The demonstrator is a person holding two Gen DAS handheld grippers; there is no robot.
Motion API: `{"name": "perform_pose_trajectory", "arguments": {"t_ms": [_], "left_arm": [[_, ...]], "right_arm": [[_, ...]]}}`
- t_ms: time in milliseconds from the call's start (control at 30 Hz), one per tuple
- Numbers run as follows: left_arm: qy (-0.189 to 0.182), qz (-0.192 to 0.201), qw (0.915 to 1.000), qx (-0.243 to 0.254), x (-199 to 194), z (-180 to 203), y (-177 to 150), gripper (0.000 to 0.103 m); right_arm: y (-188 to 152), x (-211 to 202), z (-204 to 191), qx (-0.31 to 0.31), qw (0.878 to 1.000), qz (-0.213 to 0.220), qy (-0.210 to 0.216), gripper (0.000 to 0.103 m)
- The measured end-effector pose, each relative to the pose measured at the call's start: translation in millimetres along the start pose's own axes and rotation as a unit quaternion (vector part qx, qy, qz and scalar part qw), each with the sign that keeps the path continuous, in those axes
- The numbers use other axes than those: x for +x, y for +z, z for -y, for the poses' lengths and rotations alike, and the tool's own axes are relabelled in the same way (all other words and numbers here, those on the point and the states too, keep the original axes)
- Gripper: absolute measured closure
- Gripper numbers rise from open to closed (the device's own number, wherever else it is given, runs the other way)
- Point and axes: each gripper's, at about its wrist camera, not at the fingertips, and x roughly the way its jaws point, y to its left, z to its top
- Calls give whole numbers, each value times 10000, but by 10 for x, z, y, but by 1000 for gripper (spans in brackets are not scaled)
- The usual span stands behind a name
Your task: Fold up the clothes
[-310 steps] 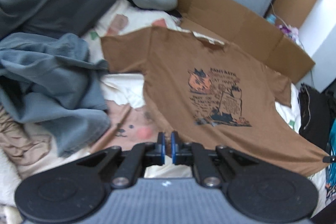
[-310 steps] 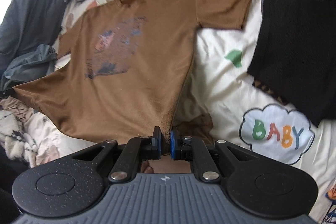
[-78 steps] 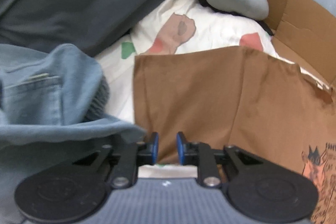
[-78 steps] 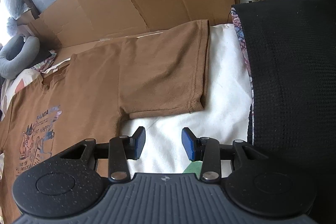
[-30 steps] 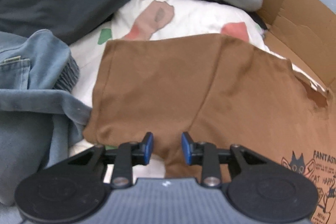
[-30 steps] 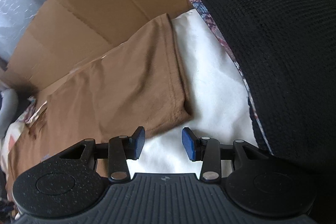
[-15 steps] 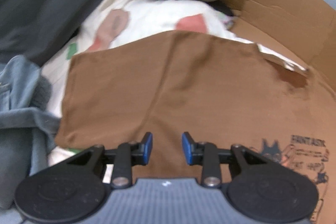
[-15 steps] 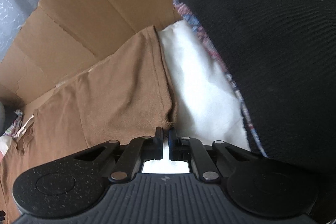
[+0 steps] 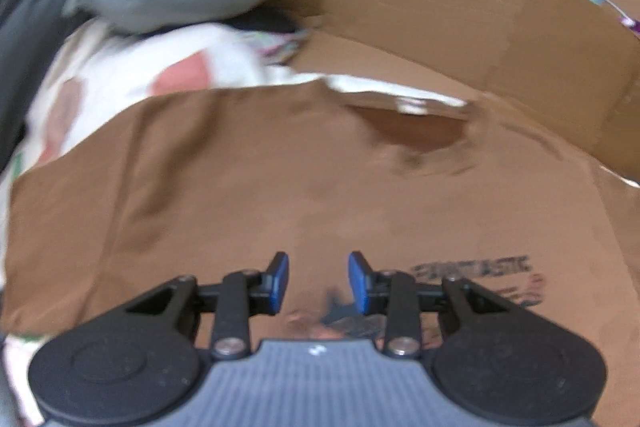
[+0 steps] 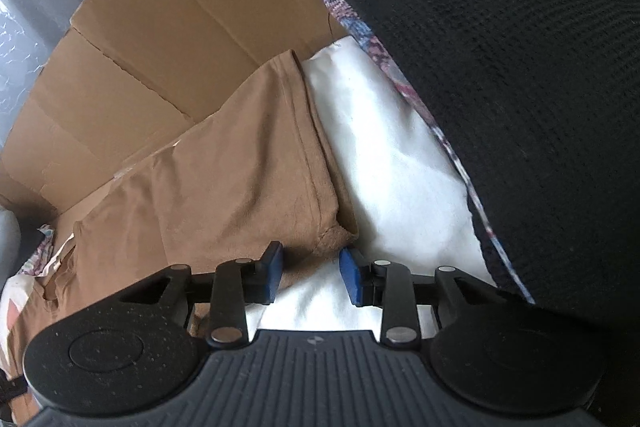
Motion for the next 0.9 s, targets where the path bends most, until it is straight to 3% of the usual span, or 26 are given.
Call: {"name": "perform_pose_trajectory", "arguments": {"t_ms": [100,233,700,900], "left_arm": [[-227,51,9994,268,78,309,73,67],[-580,81,9961,656,197,703,136,66],[-1392,-73,9843,1081,364,1675,14,70],[-2117,-283,9688,1260,242,2142,-245,90]], "right_arm": [[-23,20,-4,63,9995,133,-263,86],[-59,13,-35,-17,9991,244,-343,97],[-88,-97,30,466,9979,439,71,97],[-90,-172,49,700,9953,517,435,97]]}}
